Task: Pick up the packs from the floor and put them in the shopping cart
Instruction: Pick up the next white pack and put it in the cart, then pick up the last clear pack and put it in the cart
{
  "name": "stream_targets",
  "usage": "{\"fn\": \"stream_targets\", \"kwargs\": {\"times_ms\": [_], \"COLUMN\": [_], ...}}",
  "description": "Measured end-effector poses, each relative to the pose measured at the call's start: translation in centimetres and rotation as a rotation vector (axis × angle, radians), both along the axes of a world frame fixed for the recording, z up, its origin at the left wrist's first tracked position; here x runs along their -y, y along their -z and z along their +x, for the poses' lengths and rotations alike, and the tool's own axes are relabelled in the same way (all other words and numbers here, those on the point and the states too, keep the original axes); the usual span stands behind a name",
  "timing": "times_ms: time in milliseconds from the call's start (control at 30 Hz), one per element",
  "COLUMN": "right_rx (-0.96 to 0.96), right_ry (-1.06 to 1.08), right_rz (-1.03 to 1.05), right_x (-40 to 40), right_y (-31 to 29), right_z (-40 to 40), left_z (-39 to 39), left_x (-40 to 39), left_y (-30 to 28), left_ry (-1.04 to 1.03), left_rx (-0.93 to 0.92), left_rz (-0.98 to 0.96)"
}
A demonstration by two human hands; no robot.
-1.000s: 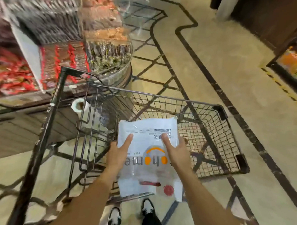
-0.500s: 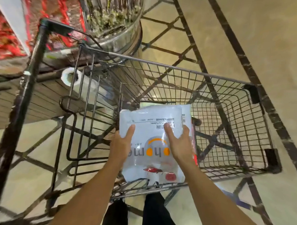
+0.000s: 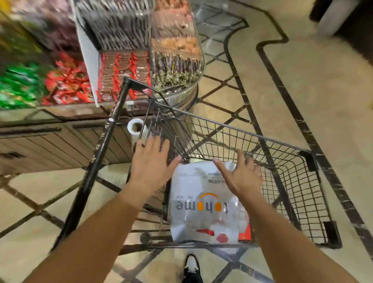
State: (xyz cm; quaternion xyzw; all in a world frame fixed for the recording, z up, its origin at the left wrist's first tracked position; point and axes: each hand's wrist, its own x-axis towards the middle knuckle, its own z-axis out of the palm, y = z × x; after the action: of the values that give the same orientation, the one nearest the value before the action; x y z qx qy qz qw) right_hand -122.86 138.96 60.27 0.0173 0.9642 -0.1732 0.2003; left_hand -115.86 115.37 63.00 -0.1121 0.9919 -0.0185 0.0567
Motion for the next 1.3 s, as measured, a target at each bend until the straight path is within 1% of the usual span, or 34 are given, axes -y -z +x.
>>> {"fn": "stream_targets", "kwargs": {"times_ms": [100,233,367,467,567,700,900,1100,1300], "right_rx": [-0.148,-0.368,-0.527,-0.622,-0.676,-0.708,-0.731,-0.744,-0.725], "right_ry": [-0.182,-0.432,-0.632,-0.743,-0.862,-1.002,-1.263,-1.488,-1.574], "right_rz": [0.067,0.144,0.147,0.083,0.020,-0.036,-0.139,-0.224,-0.246], "right_x": [4.2,12.9,23.6,31.9,40.0,50.9,65.3,78.8,93.7], "right_y": [-5.7,-12.6,-19.3,-22.6,-24.1,-25.6,-26.7,-25.3,-24.1], "right_z": [-1.5,-1.0,3.7,8.8,14.8,22.9,35.7,45.9,51.5], "left_z": [1.5,7.1,15.8,24.0,33.0,44.4,58.4,68.0,72.8], "left_x": [5.7,14.9,24.6,31.3,36.6,42.5,49.5,57.1,68.9], "left_y": [-6.1,-12.5,-17.0,-19.6,-21.5,-23.3,-22.7,-21.1,-21.6], "left_ry": [-0.021,-0.190,-0.369,-0.480,-0.598,-0.792,-1.078,-1.254,-1.310], "left_rx": [-0.004,-0.093,-0.147,-0.194,-0.241,-0.285,-0.316,-0.328,-0.277], "left_rz": [-0.138,-0.239,-0.302,-0.312,-0.302,-0.358,-0.355,-0.389,-0.400]}}
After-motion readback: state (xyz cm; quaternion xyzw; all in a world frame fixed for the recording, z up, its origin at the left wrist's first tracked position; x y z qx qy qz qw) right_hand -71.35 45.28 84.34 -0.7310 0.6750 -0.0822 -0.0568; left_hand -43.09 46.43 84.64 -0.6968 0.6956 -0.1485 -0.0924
